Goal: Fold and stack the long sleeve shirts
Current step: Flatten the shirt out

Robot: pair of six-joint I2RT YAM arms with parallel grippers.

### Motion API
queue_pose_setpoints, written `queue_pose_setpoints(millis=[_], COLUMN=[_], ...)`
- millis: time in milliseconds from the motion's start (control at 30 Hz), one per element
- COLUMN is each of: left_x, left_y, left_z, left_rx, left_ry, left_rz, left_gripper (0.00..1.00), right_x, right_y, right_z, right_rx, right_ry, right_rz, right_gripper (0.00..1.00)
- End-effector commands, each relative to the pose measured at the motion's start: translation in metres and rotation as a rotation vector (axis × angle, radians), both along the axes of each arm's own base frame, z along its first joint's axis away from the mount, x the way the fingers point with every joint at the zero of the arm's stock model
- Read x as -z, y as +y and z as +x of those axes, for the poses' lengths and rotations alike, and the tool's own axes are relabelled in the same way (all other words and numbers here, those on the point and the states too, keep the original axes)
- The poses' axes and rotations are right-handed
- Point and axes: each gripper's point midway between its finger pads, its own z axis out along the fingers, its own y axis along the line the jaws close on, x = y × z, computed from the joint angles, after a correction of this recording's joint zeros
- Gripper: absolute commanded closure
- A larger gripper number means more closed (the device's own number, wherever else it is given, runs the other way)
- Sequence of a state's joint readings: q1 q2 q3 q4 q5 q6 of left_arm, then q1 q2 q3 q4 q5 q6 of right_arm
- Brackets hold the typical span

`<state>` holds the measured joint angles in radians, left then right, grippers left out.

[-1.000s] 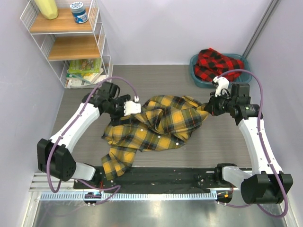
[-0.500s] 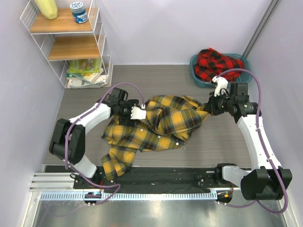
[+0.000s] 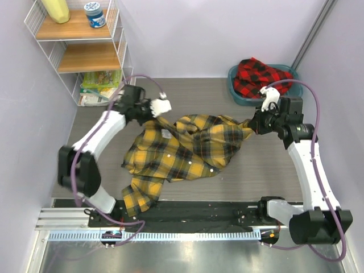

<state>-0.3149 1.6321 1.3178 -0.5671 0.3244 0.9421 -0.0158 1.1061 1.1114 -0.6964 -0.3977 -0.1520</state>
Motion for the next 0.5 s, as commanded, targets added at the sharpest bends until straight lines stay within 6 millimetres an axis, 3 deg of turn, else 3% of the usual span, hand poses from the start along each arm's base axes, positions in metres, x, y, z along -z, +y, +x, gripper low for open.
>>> queue_pose_setpoints(millis=[0, 33, 100, 133, 167, 200, 267, 300, 367, 433, 467], left_x=[-0.066, -0.083, -0.074, -0.091, -0.087, -0.092, -0.105, -0.108, -0.120, -0.126, -0.136], left_y=[0.047, 0.053, 0.063, 0.068, 0.073, 0.075, 0.081, 0.082, 0.085, 0.090, 0.097], left_z=[-0.068, -0.089, -0.130, -0.151, -0.172, -0.187, -0.218, -0.224, -0.226, -0.211, -0.190], left_rx=[-0.228, -0.207, -0.205, -0.198, -0.201, -0.203, -0.231, -0.240, -0.294, -0.355, -0.433], left_ry=[0.119, 0.079, 0.141, 0.079, 0.115, 0.108, 0.086, 0.080, 0.035, 0.001, -0.062], left_rz=[-0.135, -0.127, -0.092, -0.104, -0.093, -0.102, -0.137, -0.148, -0.181, -0.184, -0.198], left_gripper=[1.00, 1.00, 1.00, 1.00, 1.00, 1.00, 1.00, 1.00, 1.00, 1.00, 1.00], right_x=[-0.079, -0.080, -0.099, -0.098, -0.104, -0.123, -0.134, -0.142, -0.150, -0.153, -0.152], right_y=[-0.009, -0.009, -0.012, -0.012, -0.010, -0.008, -0.003, -0.001, 0.003, 0.006, 0.005], right_z=[-0.007, -0.016, -0.037, -0.051, -0.062, -0.081, -0.103, -0.116, -0.121, -0.107, -0.097], right_rx=[0.093, 0.095, 0.104, 0.104, 0.092, 0.079, 0.052, 0.039, 0.034, 0.030, 0.043], right_ry=[-0.253, -0.252, -0.309, -0.293, -0.308, -0.375, -0.411, -0.450, -0.472, -0.466, -0.461], right_rz=[0.018, 0.016, 0.003, -0.001, 0.001, 0.002, 0.007, 0.016, 0.047, 0.072, 0.077], right_gripper=[0.99, 0.99, 0.99, 0.99, 0.99, 0.99, 0.99, 0.99, 0.99, 0.99, 0.99])
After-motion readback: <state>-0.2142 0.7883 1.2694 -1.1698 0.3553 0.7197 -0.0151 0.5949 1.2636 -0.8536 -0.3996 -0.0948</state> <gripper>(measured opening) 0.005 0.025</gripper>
